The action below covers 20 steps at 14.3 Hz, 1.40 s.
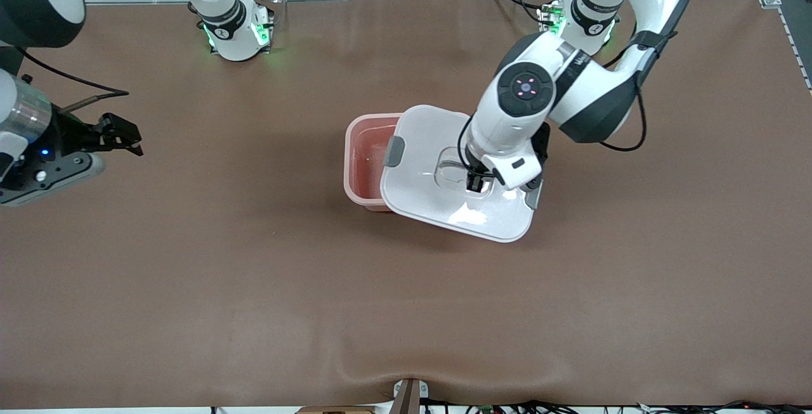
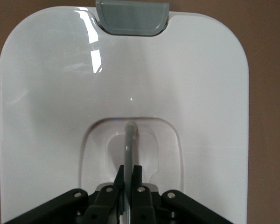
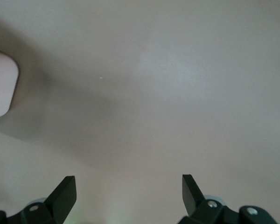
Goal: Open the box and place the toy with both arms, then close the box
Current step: 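Carry the lid over the box with the left gripper while the right gripper retracts, then lower the lid onto the box and press it down with the left gripper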
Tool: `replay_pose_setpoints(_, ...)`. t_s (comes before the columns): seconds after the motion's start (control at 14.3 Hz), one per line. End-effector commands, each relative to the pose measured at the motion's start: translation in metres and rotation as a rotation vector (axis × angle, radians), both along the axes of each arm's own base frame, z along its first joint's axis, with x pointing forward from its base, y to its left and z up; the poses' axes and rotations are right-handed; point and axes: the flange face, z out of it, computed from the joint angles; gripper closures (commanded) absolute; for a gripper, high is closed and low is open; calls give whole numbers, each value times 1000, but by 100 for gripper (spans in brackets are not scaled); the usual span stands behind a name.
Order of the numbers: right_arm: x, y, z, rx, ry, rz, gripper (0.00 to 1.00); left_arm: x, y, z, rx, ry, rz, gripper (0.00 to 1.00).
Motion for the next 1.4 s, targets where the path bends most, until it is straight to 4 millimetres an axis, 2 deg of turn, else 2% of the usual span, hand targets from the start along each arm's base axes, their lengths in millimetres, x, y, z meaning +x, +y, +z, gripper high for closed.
replay_pose_setpoints(0.0, -5, -18, 12, -21, -7, -197, 0, -7, -19, 4, 17, -24, 50, 100)
replay_pose_setpoints(0.14, -9, -27, 17, -23, -15, -276, 0, -26, -45, 1, 32, -43, 80, 100)
replay_pose_setpoints(0.35, -15, -56, 11, -23, -4, -325, 0, -46, -70, -6, 60, -58, 151, 100)
replay_pose_setpoints(0.49, -16, -66, 11, 8, 2, -342, 0, -59, -89, -9, 56, -92, 182, 100)
replay_pose_setpoints(0.56, -14, -74, 9, 7, 3, -350, 0, -61, -96, -16, 55, -102, 212, 100)
replay_pose_setpoints(0.77, -15, -79, 6, 26, 18, -361, 0, -79, -120, -43, 113, -173, 226, 100)
replay_pose_setpoints(0.98, -20, -91, -2, 29, 18, -378, 0, -84, -129, -64, 137, -203, 232, 100)
replay_pose_setpoints(1.19, -37, -96, -8, 42, -6, -385, 0, -86, -133, -68, 135, -210, 230, 100)
replay_pose_setpoints(1.33, -40, -92, -10, 45, -1, -378, 0, -87, -133, -67, 136, -213, 229, 100)
